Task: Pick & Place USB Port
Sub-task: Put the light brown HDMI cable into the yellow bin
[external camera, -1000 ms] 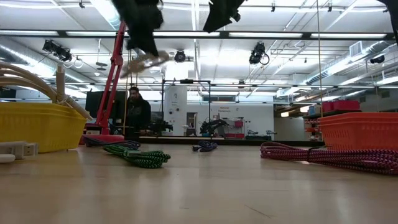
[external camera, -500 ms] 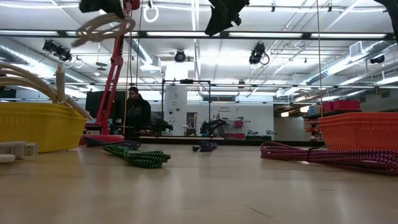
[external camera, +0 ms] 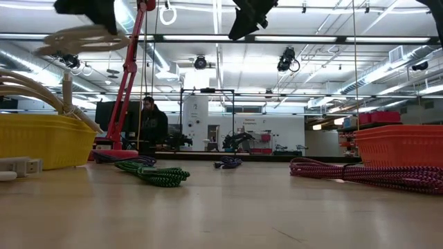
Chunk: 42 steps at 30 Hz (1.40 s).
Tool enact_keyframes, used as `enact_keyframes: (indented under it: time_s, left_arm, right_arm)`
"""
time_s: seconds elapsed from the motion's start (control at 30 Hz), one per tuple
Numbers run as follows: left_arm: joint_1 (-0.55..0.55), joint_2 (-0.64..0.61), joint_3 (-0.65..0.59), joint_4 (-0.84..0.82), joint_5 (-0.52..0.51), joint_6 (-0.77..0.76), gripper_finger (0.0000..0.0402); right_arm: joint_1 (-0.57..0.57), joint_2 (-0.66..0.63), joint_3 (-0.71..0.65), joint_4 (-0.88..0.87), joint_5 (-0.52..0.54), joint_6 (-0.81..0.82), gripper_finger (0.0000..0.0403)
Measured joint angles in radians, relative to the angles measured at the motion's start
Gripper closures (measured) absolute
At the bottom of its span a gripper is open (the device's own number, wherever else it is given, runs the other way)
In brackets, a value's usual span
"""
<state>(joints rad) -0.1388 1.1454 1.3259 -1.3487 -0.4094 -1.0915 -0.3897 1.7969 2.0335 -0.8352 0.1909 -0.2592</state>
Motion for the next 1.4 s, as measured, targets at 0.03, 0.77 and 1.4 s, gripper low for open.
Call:
enact_keyframes:
  time_s: [0.03, 0.77, 1.4]
  left_arm:
    - [-0.020, 0.000, -0.028, 0.002, -0.017, -0.034, 0.0365]
    - [-0.112, -0.030, -0.253, 0.176, 0.224, -0.242, 0.0365]
    - [-0.085, -0.178, -0.253, 0.170, 0.629, -0.100, 0.0365]
  right_arm:
    - [0.000, 0.000, 0.000, 0.000, 0.000, -0.008, 0.0262]
    - [-0.018, 0.000, 0.000, 0.001, -0.059, -0.038, 0.0262]
    - [-0.018, 0.000, 0.000, -0.002, -0.079, -0.038, 0.0262]
